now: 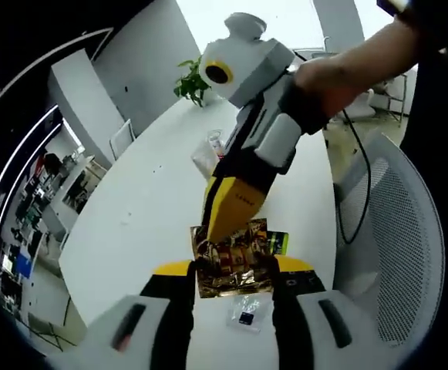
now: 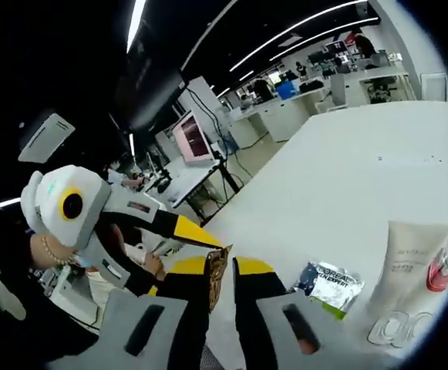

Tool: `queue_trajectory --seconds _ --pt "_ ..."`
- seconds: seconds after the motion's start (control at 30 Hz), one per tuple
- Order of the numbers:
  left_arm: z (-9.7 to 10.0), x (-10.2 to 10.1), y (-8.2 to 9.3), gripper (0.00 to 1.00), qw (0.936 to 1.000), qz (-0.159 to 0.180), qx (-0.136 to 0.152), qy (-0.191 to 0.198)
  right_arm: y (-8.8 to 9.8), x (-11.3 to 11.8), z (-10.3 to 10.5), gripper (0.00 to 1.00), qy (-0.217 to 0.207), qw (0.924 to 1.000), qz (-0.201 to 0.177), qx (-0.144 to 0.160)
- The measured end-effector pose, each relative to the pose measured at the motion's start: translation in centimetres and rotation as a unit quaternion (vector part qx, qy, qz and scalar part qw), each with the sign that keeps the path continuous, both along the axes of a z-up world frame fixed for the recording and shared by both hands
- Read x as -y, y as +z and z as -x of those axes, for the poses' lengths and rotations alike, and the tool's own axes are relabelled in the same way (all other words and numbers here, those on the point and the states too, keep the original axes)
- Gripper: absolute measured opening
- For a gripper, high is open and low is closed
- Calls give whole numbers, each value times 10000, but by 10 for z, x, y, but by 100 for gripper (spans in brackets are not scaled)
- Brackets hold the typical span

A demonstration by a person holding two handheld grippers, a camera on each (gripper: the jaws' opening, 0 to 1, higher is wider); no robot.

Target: Arrange the skincare products in the storage area until every visible bottle or jar stands upright without overlapping.

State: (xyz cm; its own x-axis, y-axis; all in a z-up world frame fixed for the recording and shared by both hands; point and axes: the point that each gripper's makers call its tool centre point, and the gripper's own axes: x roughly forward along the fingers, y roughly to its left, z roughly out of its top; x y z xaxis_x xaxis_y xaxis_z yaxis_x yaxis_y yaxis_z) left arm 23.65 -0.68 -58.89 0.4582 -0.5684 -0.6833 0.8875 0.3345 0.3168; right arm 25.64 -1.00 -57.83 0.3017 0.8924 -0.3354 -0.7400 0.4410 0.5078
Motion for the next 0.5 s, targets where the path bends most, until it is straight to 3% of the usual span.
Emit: queue_trajectory --seconds 0.13,0.4,0.5 --pt "6 5 2 41 9996 210 -183 -2 -2 1 4 2 -3 10000 -34 -87" --pt "5 8 3 41 9994 313 -127 4 -1 9 3 1 -140 9999 -84 -45" --pt "0 7 6 42 9982 556 -128 192 1 13 1 1 -245 9996 -119 -12"
